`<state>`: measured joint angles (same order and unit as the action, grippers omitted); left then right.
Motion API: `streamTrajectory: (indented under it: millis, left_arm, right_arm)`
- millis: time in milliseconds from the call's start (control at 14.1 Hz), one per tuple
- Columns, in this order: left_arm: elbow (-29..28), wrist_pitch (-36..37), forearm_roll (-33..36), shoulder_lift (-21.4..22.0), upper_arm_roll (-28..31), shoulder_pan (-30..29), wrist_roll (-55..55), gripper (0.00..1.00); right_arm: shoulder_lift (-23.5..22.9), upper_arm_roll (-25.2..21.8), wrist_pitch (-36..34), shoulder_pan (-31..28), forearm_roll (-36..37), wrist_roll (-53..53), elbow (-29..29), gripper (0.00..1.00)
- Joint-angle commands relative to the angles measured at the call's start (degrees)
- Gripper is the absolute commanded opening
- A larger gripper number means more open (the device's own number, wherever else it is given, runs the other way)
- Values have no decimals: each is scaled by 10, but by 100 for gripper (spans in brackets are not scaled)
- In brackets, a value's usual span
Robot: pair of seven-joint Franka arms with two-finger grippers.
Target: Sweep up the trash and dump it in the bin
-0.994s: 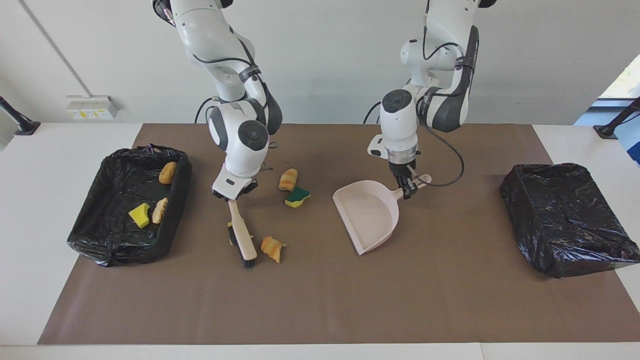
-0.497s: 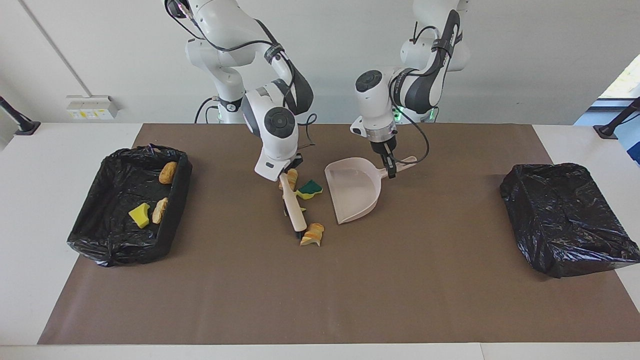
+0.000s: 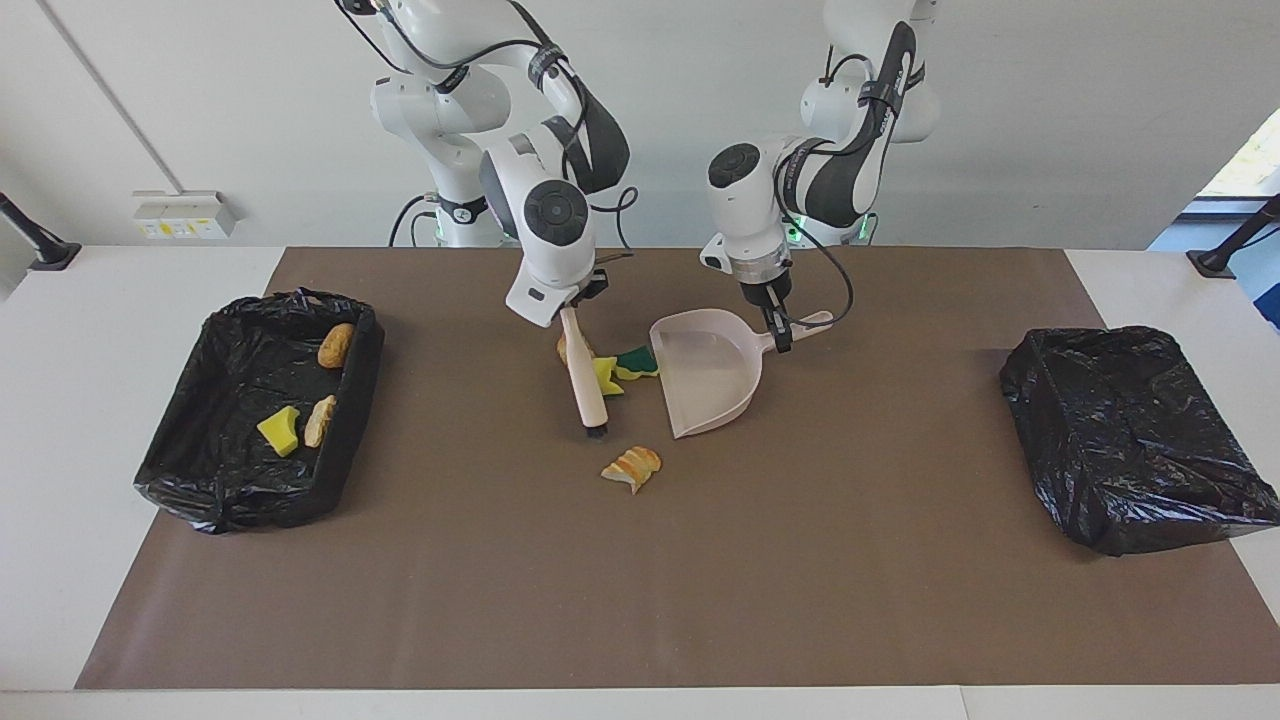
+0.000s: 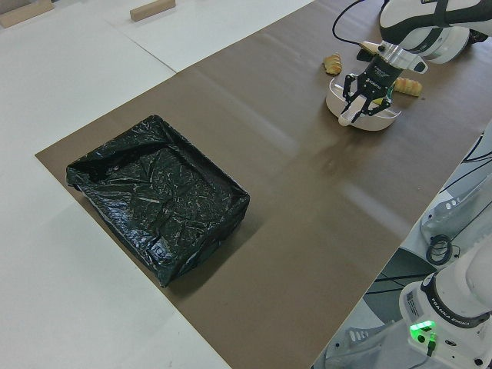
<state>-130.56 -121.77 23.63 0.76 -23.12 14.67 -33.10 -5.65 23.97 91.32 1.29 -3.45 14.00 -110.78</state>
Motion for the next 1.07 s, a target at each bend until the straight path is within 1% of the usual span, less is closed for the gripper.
streamTrajectory:
  millis: [0, 142, 213, 284, 426, 568, 710, 994]
  left_arm:
    - [-23, -3, 7, 20, 3, 4, 23, 0]
    - [-23, 0, 7, 21, 3, 4, 23, 0]
    - [-23, 0, 7, 21, 3, 5, 23, 0]
    - [-23, -1, 7, 21, 3, 6, 23, 0]
    - [-25, 2, 7, 21, 3, 7, 23, 0]
    - [-29, 6, 7, 26, 3, 7, 23, 0]
    - [-34, 6, 7, 30, 2, 8, 21, 0]
    - [-41, 6, 7, 35, 2, 13, 18, 0]
  right_arm:
    - [71, 1, 30, -20, -9, 6, -106, 0]
    - [127, 2, 75, -20, -9, 0, -192, 0]
    - [142, 3, 86, -14, -9, -5, -216, 0]
    - [145, 3, 88, -12, -11, -8, -228, 0]
    - [144, 4, 111, -12, -16, -11, -246, 0]
    - [139, 6, 132, -10, -37, -13, -250, 0]
    - [125, 6, 146, -2, -90, -13, -251, 0]
    - [119, 6, 177, 13, -179, -16, -247, 0]
